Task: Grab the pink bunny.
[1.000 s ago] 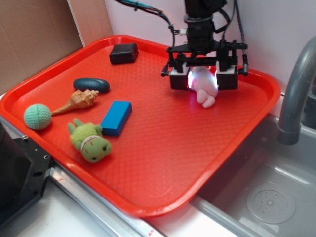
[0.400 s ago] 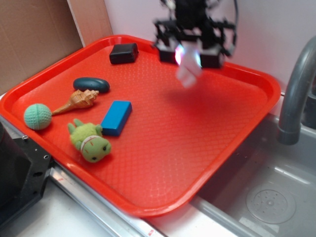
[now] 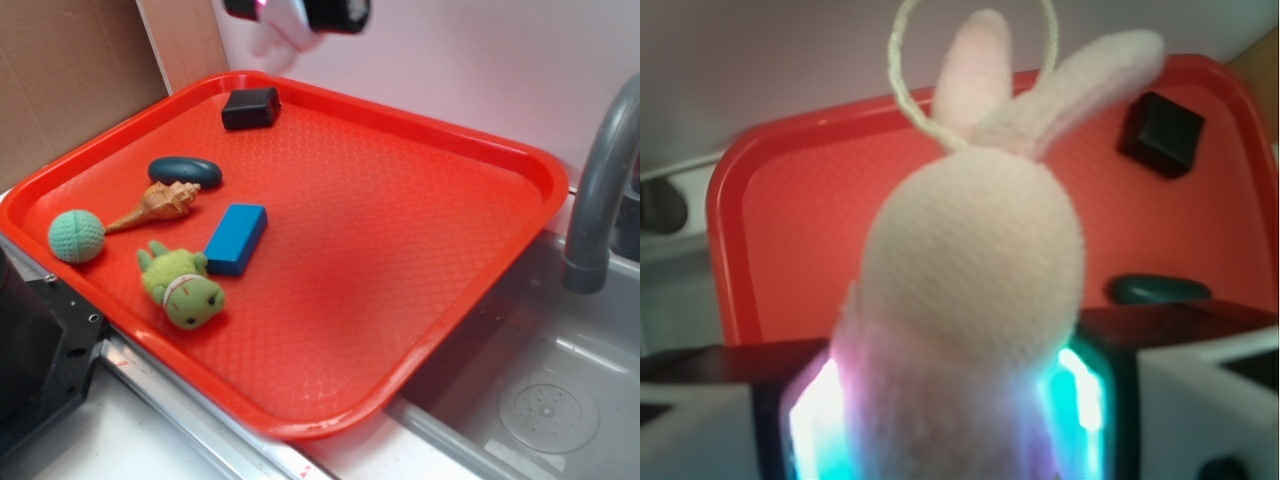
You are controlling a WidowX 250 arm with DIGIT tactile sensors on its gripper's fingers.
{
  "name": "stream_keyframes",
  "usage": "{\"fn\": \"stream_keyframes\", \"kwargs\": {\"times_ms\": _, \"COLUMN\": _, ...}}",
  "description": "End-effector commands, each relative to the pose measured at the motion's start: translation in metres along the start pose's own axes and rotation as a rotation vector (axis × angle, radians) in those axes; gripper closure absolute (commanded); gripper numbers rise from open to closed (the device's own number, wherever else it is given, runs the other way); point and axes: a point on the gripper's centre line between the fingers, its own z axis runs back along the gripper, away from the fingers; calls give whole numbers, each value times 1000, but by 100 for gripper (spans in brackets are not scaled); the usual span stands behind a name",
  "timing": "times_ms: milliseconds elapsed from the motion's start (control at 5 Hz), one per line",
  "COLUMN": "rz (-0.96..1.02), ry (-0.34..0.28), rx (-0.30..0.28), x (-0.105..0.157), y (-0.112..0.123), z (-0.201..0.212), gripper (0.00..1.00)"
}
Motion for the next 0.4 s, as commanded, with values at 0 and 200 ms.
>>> {"fn": "stream_keyframes", "kwargs": {"times_ms": 0, "rz": 80, "ry": 49, "rx": -71, "x": -7, "y": 22, "z": 27, "gripper": 100}}
{"fn": "stream_keyframes", "kwargs": {"times_ms": 200, "rz": 87, "ry": 61, "rx": -42, "x": 2, "y": 28, "z": 24, "gripper": 100}}
